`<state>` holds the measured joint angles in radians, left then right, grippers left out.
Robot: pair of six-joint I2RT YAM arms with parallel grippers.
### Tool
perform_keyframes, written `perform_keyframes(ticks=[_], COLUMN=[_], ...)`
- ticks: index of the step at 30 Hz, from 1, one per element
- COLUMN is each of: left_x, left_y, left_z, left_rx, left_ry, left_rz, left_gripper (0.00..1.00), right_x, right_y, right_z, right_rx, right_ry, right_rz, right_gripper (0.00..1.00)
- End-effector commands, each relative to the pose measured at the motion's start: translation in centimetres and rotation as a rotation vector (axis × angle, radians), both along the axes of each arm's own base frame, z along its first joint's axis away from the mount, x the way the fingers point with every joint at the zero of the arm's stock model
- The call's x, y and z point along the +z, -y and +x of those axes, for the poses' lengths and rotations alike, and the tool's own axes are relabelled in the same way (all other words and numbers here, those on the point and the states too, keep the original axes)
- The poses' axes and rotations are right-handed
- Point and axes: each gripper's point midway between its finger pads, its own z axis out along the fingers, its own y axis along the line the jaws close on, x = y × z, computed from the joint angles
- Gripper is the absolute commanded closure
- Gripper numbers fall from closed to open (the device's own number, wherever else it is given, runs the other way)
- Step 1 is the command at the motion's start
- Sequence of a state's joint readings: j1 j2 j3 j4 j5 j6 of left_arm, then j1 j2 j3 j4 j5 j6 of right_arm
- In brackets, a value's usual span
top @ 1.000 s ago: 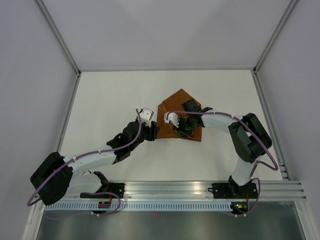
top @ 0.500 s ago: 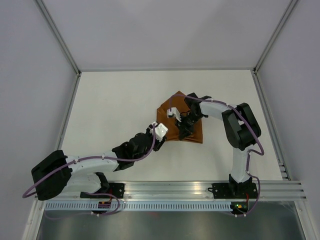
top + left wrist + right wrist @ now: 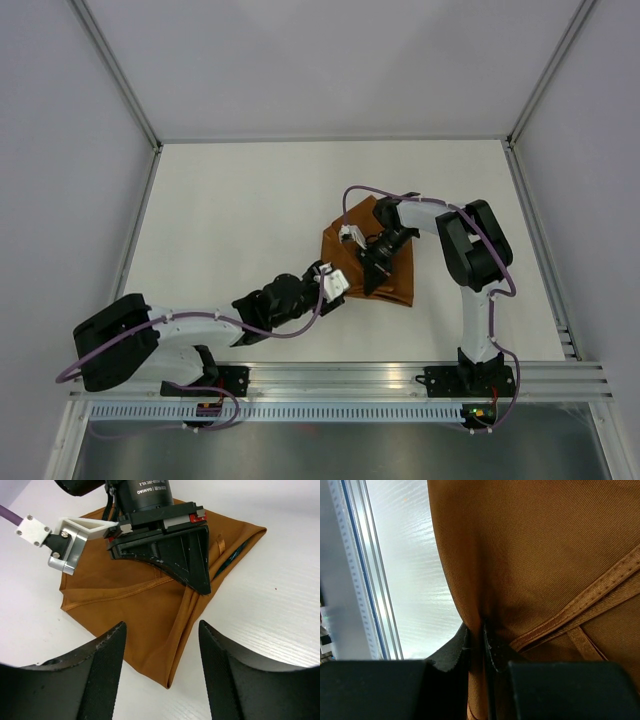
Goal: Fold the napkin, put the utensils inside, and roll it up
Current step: Roll the napkin at the center of the board.
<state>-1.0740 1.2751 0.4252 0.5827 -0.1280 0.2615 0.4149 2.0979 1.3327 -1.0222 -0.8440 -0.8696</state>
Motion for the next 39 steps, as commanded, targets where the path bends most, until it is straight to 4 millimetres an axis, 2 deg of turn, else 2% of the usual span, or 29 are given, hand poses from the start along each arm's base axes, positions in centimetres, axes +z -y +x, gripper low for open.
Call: perform_keyframes(ticks=[1,3,10,14,16,18,19,20,22,23,28,34,39], left_x=[1.9,0.3,-1.7,-2.9,-2.6,-3.5,-3.4,-4.5,-4.8,-5.6,-6.4,-7.6,-9.6], left_y=[1.4,2.0,4.7,5.6,6.4,6.8,7.4,7.6,8.1,8.1,8.3,7.4,6.9], left_z=[-1.1,-1.3,-1.6,-1.6,-1.7,-1.8,-1.8,-1.9,-1.7,-1.6,-1.0,-0.3,-0.6], left_rx=[-0.102,-0.133,-0.215,-0.238,-0.256,-0.28,-0.294,-0.312,-0.325,-0.327,-0.33,-0.318,-0.349], left_ry=[0.078,0.082,0.115,0.161,0.193,0.211,0.227,0.219,0.24,0.241,0.279,0.302,0.277], left_rz=[-0.055,0.011,0.1,0.151,0.143,0.188,0.194,0.222,0.245,0.266,0.313,0.4,0.474], left_gripper=[0.34,0.34,0.34,0.33,0.32,0.31,0.31,0.31,0.31,0.31,0.34,0.37,0.38], right_x=[-4.4,-4.6,-5.1,-5.2,-5.2,-5.2,-5.2,-5.2,-5.2,-5.2,-5.2,-5.2,-5.2], right_y=[2.6,2.7,2.9,3.0,3.0,2.9,2.9,3.0,3.0,3.0,2.9,2.9,2.9], right_z=[0.0,0.0,0.2,0.3,0.3,0.4,0.5,0.5,0.6,0.5,0.5,0.5,0.5], right_rx=[0.069,0.065,0.049,0.047,0.047,0.046,0.045,0.045,0.044,0.044,0.044,0.048,0.045], right_ry=[0.052,0.051,0.052,0.049,0.05,0.048,0.049,0.048,0.049,0.048,0.046,0.042,0.039], right_rz=[-0.128,-0.133,-0.148,-0.149,-0.147,-0.147,-0.148,-0.15,-0.148,-0.148,-0.147,-0.143,-0.143], right_gripper=[0.98,0.98,0.98,0.98,0.98,0.98,0.99,0.98,0.99,0.99,0.99,0.99,0.99])
